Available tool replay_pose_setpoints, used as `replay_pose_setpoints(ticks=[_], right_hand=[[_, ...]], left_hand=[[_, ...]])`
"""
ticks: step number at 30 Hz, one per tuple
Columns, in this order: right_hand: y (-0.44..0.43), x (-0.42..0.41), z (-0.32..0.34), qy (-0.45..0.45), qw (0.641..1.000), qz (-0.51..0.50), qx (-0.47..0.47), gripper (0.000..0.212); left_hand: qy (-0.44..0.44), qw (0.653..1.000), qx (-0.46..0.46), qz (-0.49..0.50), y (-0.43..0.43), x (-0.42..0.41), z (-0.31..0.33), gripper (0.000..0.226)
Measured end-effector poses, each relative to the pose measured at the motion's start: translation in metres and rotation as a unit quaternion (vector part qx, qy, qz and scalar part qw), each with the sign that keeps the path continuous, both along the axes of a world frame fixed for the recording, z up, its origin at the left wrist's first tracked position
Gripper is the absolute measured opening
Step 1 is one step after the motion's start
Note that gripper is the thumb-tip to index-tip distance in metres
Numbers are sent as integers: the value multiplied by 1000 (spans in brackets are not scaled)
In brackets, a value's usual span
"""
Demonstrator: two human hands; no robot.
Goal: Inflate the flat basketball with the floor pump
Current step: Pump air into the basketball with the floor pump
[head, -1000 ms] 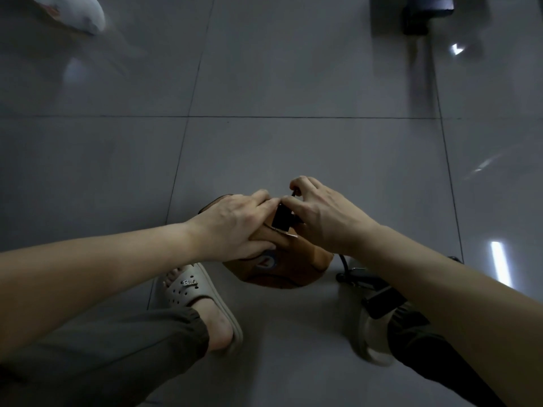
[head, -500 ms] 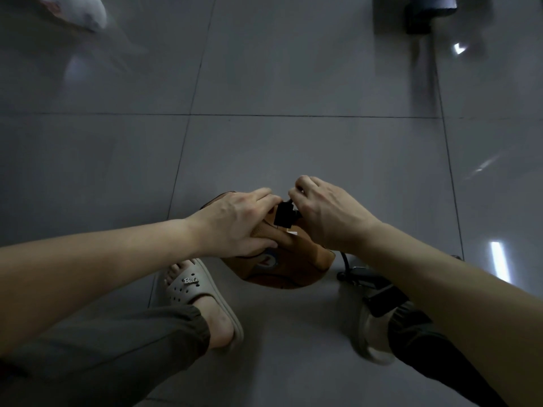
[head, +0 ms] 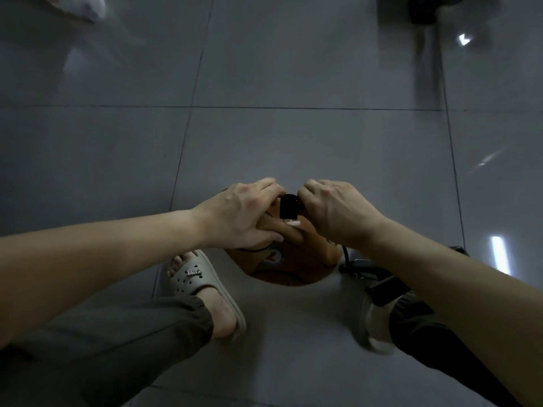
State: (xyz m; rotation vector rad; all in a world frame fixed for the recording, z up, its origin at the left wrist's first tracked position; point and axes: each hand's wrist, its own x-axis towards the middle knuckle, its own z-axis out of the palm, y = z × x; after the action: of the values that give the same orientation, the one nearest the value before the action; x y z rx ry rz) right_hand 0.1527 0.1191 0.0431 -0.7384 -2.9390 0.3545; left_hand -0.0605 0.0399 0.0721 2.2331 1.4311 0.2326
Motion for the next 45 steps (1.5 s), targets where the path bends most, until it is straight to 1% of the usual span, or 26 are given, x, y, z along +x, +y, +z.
replay_pose_setpoints(ticks=[5, 7, 9, 10, 11, 12, 13, 14, 16, 18, 20, 25, 27, 29, 31, 33, 34, 35, 37, 38, 39, 40, 42, 43, 44, 45], right_hand=[[1, -1, -2, -6, 1000, 1, -28, 12], [3, -1, 0, -10, 997, -7, -72, 17], [7, -5, 5, -17, 986, -37, -160, 16], [8, -8, 8, -16, 969, -63, -238, 18], [9, -10, 11, -8, 939, -92, -331, 23], [9, -13, 11, 6, 899, -119, -422, 29], [8, -14, 11, 20, 862, -138, -487, 31], [7, -15, 10, 31, 841, -148, -520, 30], [5, -14, 8, 43, 823, -158, -544, 25], [4, -12, 6, 51, 817, -169, -549, 21], [4, -11, 4, 47, 821, -172, -542, 21], [4, -11, 1, 39, 838, -181, -514, 21], [5, -12, 0, 19, 845, -189, -501, 23], [6, -11, 0, -45, 858, -195, -474, 33], [9, -5, 6, -152, 886, -185, -396, 50], [12, 7, 20, -263, 897, -158, -319, 58], [13, 14, 27, -312, 888, -149, -304, 63], [14, 20, 36, -352, 869, -153, -314, 74], [8, 32, 62, -421, 808, -164, -377, 104], [6, 37, 71, -452, 785, -150, -395, 116], [3, 42, 81, -476, 769, -130, -405, 122], [0, 48, 90, -489, 757, -116, -418, 118], [-11, 59, 104, -488, 736, -117, -455, 95], [-16, 64, 107, -484, 738, -121, -455, 86], [-22, 69, 107, -485, 754, -116, -428, 80], [-24, 71, 108, -479, 780, -113, -387, 72]], left_hand=[[28, 1000, -2, -2, -1, -5, -3, 66], [44, 999, 6, -10, -2, -5, -4, 66], [46, 999, 12, -11, -3, -7, -4, 66], [44, 999, 16, -10, -2, -8, -4, 66], [41, 999, 18, -8, -1, -8, -4, 66], [37, 999, 18, -7, -1, -9, -3, 66], [32, 999, 17, -6, 0, -9, -3, 65], [26, 1000, 14, -5, 0, -9, -4, 64], [22, 1000, -2, -1, 0, -7, -5, 56], [24, 1000, -15, 2, 0, -5, -6, 42], [25, 1000, -18, -1, 0, -4, -8, 30], [35, 999, -7, -21, 4, -6, -19, 21], [46, 998, -9, -32, 8, -8, -26, 18], [48, 998, -37, -14, 12, -10, -33, 13], [46, 996, -72, 12, 16, -11, -40, 10], [54, 992, -110, 24, 22, -12, -46, 12], [67, 989, -128, 27, 25, -13, -47, 15], [81, 986, -143, 32, 28, -14, -48, 17], [113, 979, -165, 48, 33, -15, -48, 17], [136, 975, -170, 50, 38, -17, -51, 18], [157, 972, -169, 50, 40, -17, -52, 20], [173, 970, -164, 50, 42, -17, -53, 23], [192, 967, -157, 58, 43, -17, -56, 30], [199, 966, -150, 68, 43, -16, -58, 34], [207, 965, -140, 83, 41, -15, -61, 37], [215, 963, -128, 103, 40, -14, -63, 39]])
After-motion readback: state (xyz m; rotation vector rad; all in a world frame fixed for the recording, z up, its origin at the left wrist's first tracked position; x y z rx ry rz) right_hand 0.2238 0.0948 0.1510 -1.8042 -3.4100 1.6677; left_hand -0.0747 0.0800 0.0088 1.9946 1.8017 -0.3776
